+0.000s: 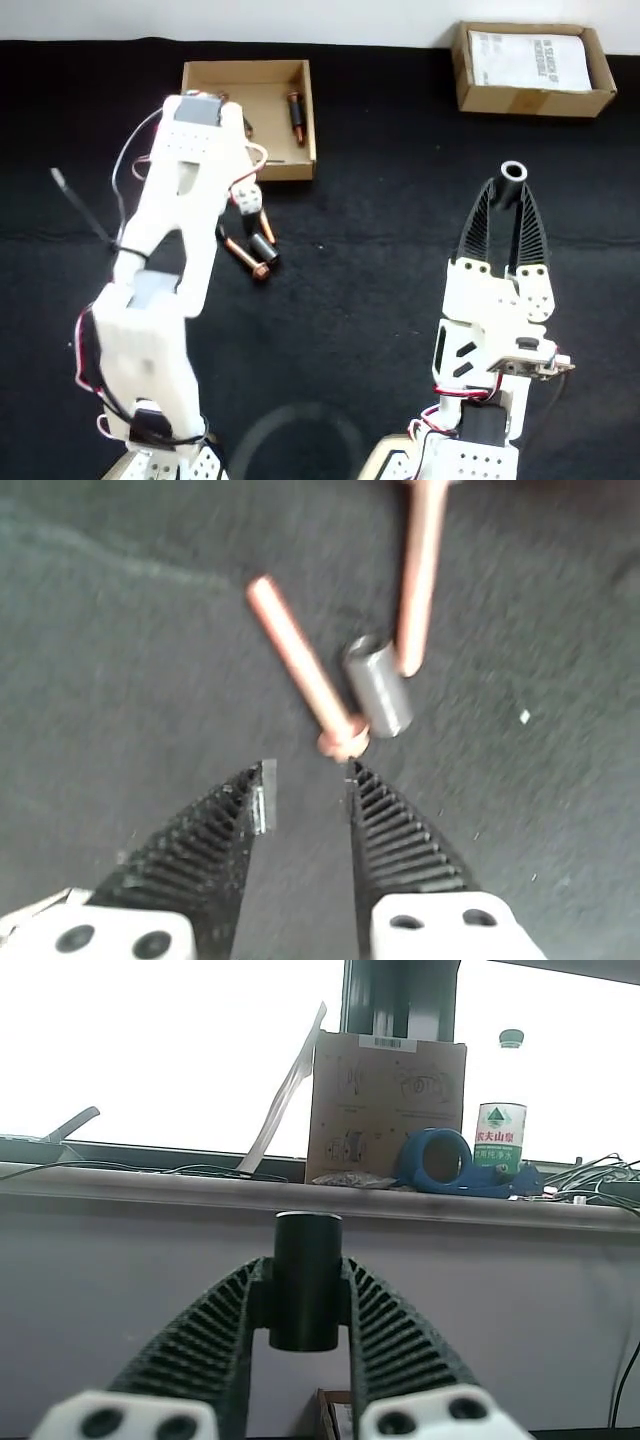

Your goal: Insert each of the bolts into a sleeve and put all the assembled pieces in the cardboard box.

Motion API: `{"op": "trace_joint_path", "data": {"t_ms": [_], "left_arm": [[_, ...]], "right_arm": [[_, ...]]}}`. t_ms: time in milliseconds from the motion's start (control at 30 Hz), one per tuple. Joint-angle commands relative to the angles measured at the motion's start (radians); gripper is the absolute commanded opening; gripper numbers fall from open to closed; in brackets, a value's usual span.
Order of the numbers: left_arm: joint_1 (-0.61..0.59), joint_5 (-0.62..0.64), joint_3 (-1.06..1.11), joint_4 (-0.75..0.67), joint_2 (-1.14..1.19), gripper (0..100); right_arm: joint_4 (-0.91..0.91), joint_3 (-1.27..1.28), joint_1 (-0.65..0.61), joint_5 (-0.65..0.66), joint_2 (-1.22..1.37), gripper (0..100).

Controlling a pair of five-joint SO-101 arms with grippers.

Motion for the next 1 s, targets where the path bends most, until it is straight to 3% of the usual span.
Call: {"op": "trace_joint_path", "data": {"t_ms": [0, 467, 967], "left_arm": [[0.03, 0.018, -0.179, 0.008, 0.091, 13], [0.051, 0.038, -0.763, 0.006, 0.524, 13], [-0.012, 0.038, -0.819, -0.031, 0.664, 13]], "right_arm": [[0.002, 0.14, 0.008, 0.005, -0.007, 0.6], [0.004, 0.14, 0.008, 0.005, -0.007, 0.6], [0.012, 0.14, 0.008, 0.003, -0.002, 0.6]]}}
